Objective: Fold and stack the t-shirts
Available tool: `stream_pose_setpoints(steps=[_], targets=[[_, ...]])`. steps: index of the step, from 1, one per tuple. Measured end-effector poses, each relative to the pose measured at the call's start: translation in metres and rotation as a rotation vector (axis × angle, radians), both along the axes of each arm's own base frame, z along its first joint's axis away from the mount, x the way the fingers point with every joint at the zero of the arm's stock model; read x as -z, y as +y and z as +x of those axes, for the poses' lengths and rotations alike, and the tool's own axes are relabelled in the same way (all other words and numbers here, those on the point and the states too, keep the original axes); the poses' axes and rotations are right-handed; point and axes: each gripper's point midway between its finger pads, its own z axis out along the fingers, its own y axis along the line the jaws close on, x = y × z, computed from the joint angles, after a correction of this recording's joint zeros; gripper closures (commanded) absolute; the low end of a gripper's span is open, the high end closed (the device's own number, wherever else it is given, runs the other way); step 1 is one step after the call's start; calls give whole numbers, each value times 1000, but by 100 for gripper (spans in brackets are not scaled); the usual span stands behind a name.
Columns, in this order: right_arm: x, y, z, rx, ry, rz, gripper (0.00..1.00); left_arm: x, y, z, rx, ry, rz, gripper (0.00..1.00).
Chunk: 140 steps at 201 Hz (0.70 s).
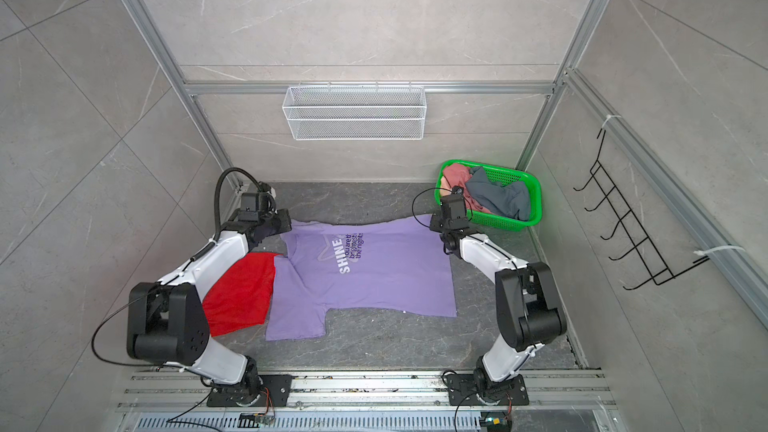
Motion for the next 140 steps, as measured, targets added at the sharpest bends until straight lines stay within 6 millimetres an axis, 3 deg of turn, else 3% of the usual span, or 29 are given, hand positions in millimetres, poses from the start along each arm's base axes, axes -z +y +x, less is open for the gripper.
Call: stream_pose_setpoints(steps=[9, 26, 36, 63, 81, 101, 140], targets=[[0, -5, -12, 3, -6, -13, 40, 3, 3, -14, -11, 2, 6, 68], [-7, -15, -38, 18, -26, -36, 40, 7, 9, -39, -36, 1, 11, 60], [-22, -19, -47, 26, -59, -32, 39, 3, 13, -50, -49, -14, 14, 59], [-71, -18, -46, 25, -165, 7, 41, -29, 15, -59, -62, -95, 3, 57], [-86, -9, -37, 5, -186, 55, 43, -43, 13, -51, -62, -123, -15, 57], [-77, 6, -28, -28, -153, 110, 44, -38, 4, -37, -50, -95, -49, 57], [-17, 40, -21, -72, 8, 196, 42, 16, -33, -12, 25, 63, -70, 54]])
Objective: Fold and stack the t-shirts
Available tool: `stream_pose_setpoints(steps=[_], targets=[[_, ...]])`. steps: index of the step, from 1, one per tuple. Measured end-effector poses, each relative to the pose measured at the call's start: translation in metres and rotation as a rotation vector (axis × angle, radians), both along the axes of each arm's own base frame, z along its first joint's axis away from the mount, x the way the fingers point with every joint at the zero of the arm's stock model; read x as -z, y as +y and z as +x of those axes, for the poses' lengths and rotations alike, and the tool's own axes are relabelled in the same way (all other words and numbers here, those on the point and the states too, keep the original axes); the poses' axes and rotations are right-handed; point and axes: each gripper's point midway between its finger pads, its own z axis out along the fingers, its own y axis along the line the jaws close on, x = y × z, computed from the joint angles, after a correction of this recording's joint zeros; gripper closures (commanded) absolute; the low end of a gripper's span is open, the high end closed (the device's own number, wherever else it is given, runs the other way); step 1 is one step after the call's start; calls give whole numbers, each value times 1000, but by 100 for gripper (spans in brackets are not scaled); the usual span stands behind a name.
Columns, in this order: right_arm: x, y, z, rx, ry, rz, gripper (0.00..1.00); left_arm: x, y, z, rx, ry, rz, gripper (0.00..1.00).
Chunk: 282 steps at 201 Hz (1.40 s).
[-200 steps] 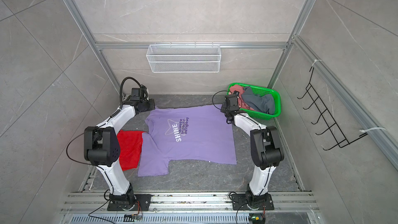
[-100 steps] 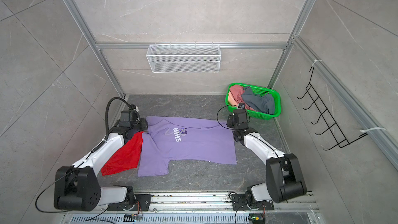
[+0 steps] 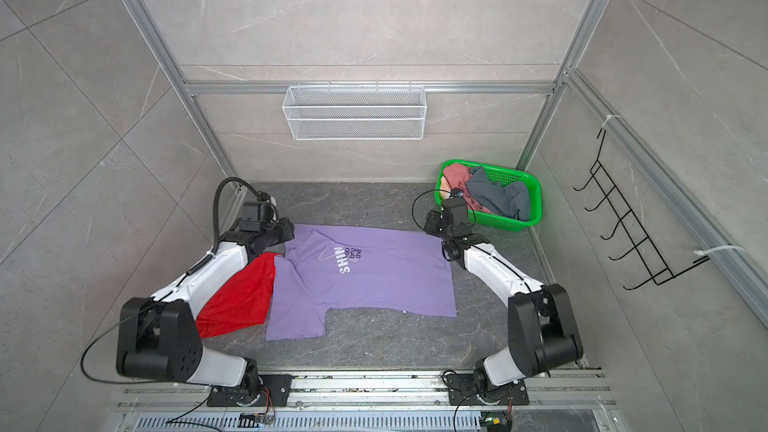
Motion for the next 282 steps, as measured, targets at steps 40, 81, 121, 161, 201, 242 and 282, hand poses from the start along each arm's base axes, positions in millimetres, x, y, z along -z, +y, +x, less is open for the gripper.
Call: stream_pose_setpoints(steps=[40, 81, 121, 161, 201, 242, 282], targets=[[48, 11, 0, 4, 126, 65, 40, 45, -38, 31, 48, 105, 6, 55], [88, 14, -1, 7, 220, 72, 37, 81, -45, 47, -7, 180, 54, 55], [108, 13, -1, 14, 265, 75, 37, 98, -45, 60, -47, 199, 120, 64], [111, 7, 2, 31, 272, 83, 37, 102, -50, 67, -54, 207, 141, 96], [109, -3, 7, 59, 264, 93, 37, 103, -56, 55, -43, 230, 170, 100], [110, -7, 5, 70, 273, 82, 37, 67, -68, 5, -31, 236, 163, 100], [112, -13, 4, 80, 282, 58, 37, 43, -74, -57, -30, 250, 59, 76]])
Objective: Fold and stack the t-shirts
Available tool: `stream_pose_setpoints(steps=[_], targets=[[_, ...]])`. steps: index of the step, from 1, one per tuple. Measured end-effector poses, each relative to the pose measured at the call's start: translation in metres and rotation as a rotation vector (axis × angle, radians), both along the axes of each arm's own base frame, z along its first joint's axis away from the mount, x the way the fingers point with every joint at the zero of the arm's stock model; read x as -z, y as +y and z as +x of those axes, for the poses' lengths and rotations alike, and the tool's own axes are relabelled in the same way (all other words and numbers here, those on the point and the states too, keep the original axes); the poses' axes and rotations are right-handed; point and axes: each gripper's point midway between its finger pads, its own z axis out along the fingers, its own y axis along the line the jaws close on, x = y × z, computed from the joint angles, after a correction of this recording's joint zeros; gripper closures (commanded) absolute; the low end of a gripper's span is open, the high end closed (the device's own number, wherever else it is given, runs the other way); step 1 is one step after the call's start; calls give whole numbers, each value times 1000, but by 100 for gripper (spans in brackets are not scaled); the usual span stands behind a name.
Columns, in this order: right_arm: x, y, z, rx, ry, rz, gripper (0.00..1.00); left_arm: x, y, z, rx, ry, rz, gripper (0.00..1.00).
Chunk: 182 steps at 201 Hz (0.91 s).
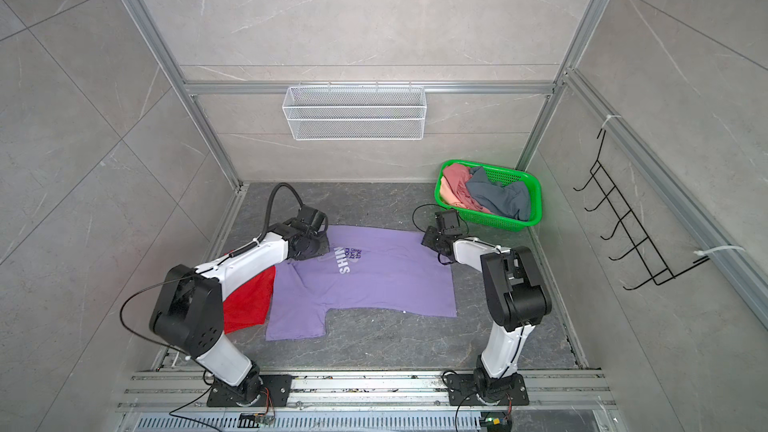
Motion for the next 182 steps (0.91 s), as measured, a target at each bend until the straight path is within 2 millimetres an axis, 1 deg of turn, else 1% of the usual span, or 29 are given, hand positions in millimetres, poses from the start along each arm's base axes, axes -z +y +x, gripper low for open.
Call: stream_pose_setpoints(steps=[11, 18, 26, 36, 48, 55, 70, 84, 98, 113, 132, 140, 156, 182], targets=[[0, -2, 0, 1, 3, -7, 37, -1, 2, -13, 3, 15, -26, 63], [0, -3, 0, 0, 3, -11, 37, -3, 3, -20, 9, 20, -38, 57], [-1, -4, 1, 2, 2, -14, 37, -8, 4, -25, 13, 22, -42, 54], [-3, -5, 2, 3, 1, -15, 37, -18, 7, -25, 15, 2, -43, 54], [-6, -5, 5, 1, -4, -16, 37, -34, 10, -18, 20, -31, -34, 53], [-8, -5, 6, 1, -7, -16, 37, -46, 13, -10, 17, -60, -32, 53], [-10, -4, 8, -2, -15, -14, 37, -62, 21, 7, -1, -107, -37, 53], [-11, -2, 9, -8, -16, -7, 37, -65, 32, 23, -29, -127, -54, 52], [-11, 0, 8, -16, -14, 3, 37, -52, 42, 38, -62, -113, -59, 51], [-12, 3, 9, -26, -16, 16, 37, -25, 49, 47, -88, -61, -51, 51], [-17, 7, 12, -37, -30, 27, 37, 9, 46, 50, -97, 9, -53, 50], [-19, 9, 14, -41, -40, 30, 37, 20, 44, 50, -99, 34, -61, 50], [-21, 14, 15, -49, -51, 35, 37, 35, 40, 51, -107, 61, -68, 50], [-21, 23, 13, -66, -52, 39, 38, 46, 37, 51, -122, 73, -91, 51]])
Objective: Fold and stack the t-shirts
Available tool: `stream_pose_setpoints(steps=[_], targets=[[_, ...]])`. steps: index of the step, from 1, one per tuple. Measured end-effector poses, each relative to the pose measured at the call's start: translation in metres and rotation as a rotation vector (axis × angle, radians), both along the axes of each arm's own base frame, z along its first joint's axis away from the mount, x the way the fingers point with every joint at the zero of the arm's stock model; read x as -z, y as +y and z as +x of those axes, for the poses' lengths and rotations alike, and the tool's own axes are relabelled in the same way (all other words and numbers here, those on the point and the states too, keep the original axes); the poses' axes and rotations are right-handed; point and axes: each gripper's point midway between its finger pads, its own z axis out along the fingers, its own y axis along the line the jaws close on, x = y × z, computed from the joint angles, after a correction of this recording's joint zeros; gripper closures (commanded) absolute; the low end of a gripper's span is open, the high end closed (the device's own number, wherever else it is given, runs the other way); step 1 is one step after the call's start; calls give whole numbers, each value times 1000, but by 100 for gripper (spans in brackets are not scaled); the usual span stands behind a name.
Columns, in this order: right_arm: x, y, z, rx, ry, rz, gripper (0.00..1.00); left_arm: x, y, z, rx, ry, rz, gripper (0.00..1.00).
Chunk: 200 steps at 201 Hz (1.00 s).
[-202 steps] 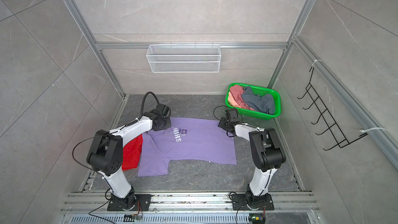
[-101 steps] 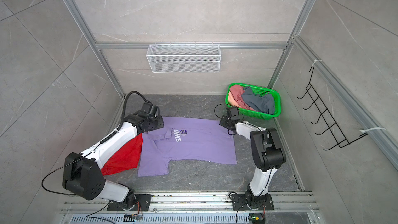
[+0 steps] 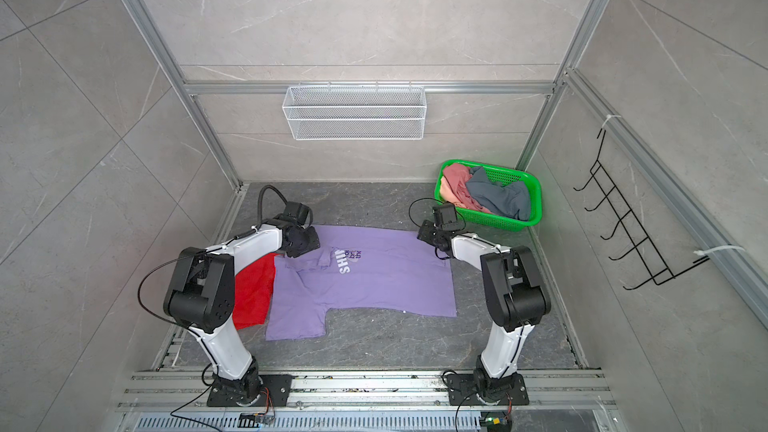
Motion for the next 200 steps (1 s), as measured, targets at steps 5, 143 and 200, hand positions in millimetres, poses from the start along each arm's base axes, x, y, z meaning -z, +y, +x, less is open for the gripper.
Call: stream_pose_setpoints(steps=[5, 143, 200], targets=[[0, 1, -1, 0, 2, 2, 37, 2, 0, 0, -2, 1, -3, 51], [15, 2, -13, 28, 50, -24, 39, 31, -1, -10, -27, 24, -29, 51], [37, 2, -22, 18, 116, -47, 38, 31, -9, 17, -33, -15, -45, 51]])
